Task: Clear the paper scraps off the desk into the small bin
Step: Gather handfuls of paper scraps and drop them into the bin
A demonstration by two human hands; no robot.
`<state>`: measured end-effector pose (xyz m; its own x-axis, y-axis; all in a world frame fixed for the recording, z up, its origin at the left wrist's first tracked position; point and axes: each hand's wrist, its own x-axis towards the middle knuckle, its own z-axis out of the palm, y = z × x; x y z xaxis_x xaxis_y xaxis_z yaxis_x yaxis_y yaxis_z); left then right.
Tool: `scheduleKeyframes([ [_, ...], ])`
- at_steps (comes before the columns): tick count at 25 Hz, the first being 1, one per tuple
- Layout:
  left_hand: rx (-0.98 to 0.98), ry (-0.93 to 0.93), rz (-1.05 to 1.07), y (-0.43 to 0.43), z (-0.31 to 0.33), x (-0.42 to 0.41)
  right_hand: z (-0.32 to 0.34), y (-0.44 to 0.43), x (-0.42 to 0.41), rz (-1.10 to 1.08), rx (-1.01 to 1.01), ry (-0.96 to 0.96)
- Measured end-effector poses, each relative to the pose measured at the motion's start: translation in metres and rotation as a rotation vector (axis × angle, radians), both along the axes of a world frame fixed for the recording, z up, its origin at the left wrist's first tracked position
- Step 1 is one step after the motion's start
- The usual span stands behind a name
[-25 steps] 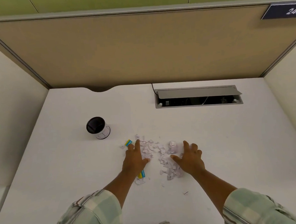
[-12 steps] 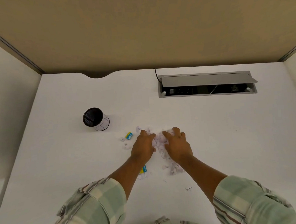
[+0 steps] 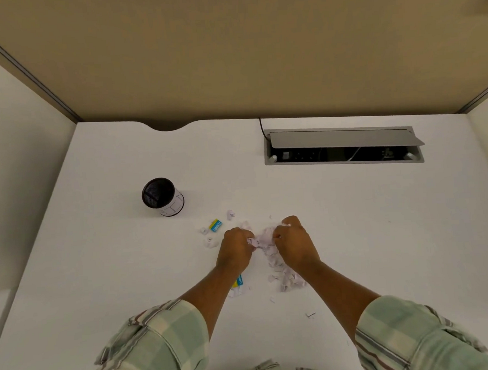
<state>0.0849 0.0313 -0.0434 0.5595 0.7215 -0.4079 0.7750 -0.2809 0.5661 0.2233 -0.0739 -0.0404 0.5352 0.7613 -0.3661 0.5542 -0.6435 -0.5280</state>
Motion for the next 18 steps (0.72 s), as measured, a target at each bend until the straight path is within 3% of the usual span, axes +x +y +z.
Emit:
scheduleKeyframes([
  [5, -0.043, -0.044, 0.079, -0.005, 0.002, -0.009, 0.001, 0.0, -0.005, -0.026, 0.031, 0.043],
  [13, -0.09, -0.013, 0.114, -0.009, 0.004, -0.006, -0.002, 0.008, -0.017, 0.151, -0.059, 0.092],
  [18, -0.086, -0.024, 0.11, -0.011, 0.006, -0.008, -0.002, 0.011, -0.018, 0.159, -0.053, -0.026],
])
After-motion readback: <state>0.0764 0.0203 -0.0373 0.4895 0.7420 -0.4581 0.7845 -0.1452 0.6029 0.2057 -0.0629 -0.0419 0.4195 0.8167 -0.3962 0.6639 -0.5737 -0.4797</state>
